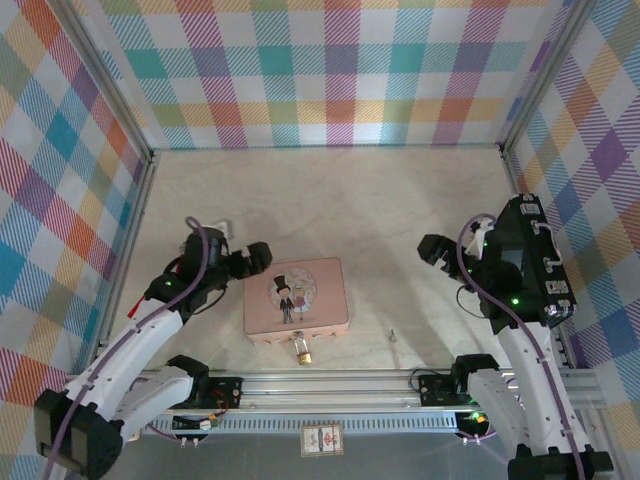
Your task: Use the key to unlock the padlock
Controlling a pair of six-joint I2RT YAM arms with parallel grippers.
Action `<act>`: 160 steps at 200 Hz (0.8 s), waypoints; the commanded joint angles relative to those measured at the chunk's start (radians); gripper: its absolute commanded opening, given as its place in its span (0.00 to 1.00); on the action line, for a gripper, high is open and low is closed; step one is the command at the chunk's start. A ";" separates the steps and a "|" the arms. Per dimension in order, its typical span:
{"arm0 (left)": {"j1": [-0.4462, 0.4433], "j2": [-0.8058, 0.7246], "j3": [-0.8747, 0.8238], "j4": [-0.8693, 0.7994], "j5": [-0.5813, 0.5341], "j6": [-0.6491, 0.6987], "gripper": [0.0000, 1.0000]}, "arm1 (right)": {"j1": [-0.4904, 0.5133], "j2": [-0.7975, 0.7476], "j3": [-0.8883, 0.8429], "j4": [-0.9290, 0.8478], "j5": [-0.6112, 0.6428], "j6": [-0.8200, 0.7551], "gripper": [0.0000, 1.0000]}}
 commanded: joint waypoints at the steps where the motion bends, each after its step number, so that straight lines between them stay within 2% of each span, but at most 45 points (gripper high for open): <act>1: -0.134 -0.027 -0.010 0.011 -0.089 0.043 1.00 | 0.113 0.027 0.026 -0.145 -0.047 0.002 0.98; 15: -0.194 -0.045 -0.044 0.060 -0.115 0.053 1.00 | 0.252 0.036 0.012 -0.157 0.039 0.036 0.97; 32: -0.226 -0.054 -0.074 0.097 -0.126 0.073 1.00 | 0.405 0.060 -0.009 -0.160 0.133 0.086 0.97; 81: -0.249 -0.047 -0.114 0.115 -0.107 0.122 1.00 | 0.637 0.165 -0.045 -0.230 0.230 0.230 0.91; 97: -0.252 -0.055 -0.135 0.157 -0.106 0.136 1.00 | 0.678 0.189 -0.055 -0.277 0.258 0.272 0.88; 125: -0.254 -0.077 -0.179 0.201 -0.107 0.154 1.00 | 0.705 0.221 -0.114 -0.282 0.234 0.350 0.78; 160: -0.254 -0.032 -0.201 0.220 -0.125 0.174 1.00 | 0.720 0.264 -0.187 -0.256 0.226 0.433 0.56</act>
